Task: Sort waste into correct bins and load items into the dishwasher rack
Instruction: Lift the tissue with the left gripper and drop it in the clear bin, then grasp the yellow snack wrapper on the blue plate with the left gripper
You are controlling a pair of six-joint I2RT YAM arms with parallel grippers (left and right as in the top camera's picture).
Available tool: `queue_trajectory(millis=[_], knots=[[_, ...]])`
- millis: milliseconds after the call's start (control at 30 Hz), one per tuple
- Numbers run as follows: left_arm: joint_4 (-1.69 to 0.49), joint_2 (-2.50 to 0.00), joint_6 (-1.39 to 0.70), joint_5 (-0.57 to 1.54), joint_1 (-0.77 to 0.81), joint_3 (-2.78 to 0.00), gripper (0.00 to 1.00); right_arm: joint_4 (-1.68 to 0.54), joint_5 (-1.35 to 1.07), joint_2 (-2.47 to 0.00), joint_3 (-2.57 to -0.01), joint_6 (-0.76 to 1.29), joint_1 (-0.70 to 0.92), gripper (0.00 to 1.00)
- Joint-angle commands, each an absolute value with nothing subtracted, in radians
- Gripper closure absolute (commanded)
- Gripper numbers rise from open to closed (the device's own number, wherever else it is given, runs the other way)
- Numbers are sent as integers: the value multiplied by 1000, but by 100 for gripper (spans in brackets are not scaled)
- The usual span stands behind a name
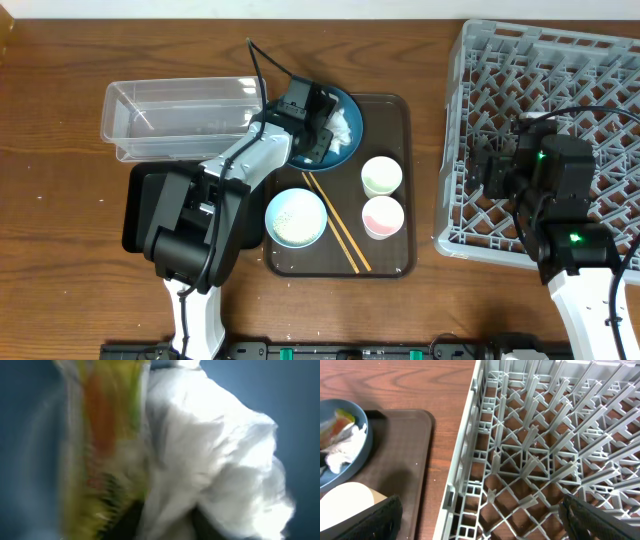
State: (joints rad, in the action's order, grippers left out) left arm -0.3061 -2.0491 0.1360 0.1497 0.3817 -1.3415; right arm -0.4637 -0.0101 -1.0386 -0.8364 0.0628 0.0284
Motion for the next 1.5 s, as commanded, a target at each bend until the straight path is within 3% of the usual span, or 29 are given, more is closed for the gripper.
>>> queue_trajectory(millis=[0,367,767,867,933,967,1100,1467], knots=[[-308,-2042,145,134,378,-1359,92,-465,-4,-1036,-857,55,36,1],[-373,-1715,90,75,339,-1362,94,-467,-4,-1036,-857,54,36,1],[-440,-1662,1,56,54,-1359,93,-465,-4,-1036,-857,54,36,1],[-442,-1695,1,59,16,-1359,87,-465,-4,-1036,-857,55,36,1],[-444,-1712,1,60,9,-1359,53,-465,-4,-1036,-857,55,36,1],[-444,-1716,2,60,10,-1359,46,-465,-4,-1036,-857,54,36,1],[-420,-1710,1,115,30,-1359,37,-465,-4,-1036,-857,54,36,1],[-410,-1742,22,131,257,-1359,37,-464,-4,-1036,-857,54,36,1]])
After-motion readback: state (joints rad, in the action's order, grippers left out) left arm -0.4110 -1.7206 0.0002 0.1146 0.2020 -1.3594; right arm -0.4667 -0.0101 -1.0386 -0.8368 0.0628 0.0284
